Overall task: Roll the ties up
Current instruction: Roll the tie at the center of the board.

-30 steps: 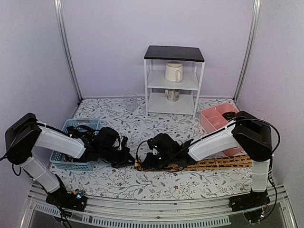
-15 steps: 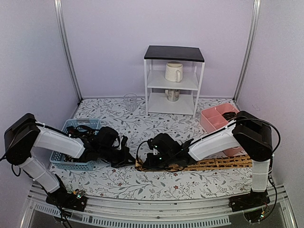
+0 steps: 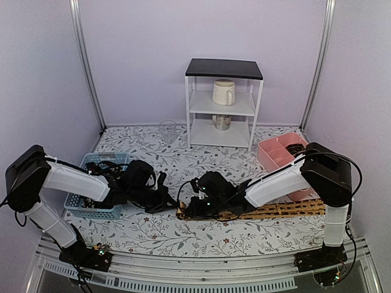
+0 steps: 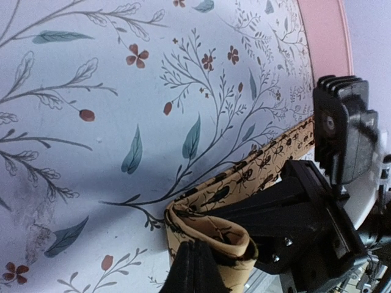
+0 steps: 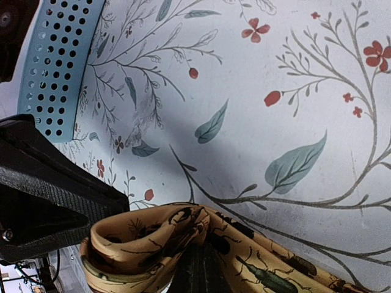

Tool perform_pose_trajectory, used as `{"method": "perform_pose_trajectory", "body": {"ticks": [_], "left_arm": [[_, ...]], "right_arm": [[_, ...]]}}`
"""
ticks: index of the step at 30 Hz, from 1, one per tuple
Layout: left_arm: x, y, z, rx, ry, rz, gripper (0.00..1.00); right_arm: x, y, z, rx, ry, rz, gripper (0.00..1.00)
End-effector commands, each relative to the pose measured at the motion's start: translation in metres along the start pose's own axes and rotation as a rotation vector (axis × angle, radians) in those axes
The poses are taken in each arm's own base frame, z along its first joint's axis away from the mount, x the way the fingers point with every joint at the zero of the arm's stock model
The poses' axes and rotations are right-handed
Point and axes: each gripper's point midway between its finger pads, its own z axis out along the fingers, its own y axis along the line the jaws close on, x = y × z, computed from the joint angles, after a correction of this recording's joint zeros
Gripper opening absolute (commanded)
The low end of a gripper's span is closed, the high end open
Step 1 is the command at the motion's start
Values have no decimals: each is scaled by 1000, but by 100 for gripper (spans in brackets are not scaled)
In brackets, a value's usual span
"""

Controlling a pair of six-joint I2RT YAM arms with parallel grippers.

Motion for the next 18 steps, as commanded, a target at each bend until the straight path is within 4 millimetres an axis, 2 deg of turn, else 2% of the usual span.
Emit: {"method": "perform_pose_trajectory", "body": {"ticks": [1, 15, 18], "left_arm": [[5, -8, 6, 8, 16, 19, 0], [7, -15, 13, 3, 25, 16, 0], [7, -18, 15, 4, 29, 22, 0]], "right_arm": [[-16, 16, -20, -51, -55, -18, 0], [-18, 3, -33, -16, -83, -7, 1], [-19, -4, -39, 17, -104, 1, 2]]}}
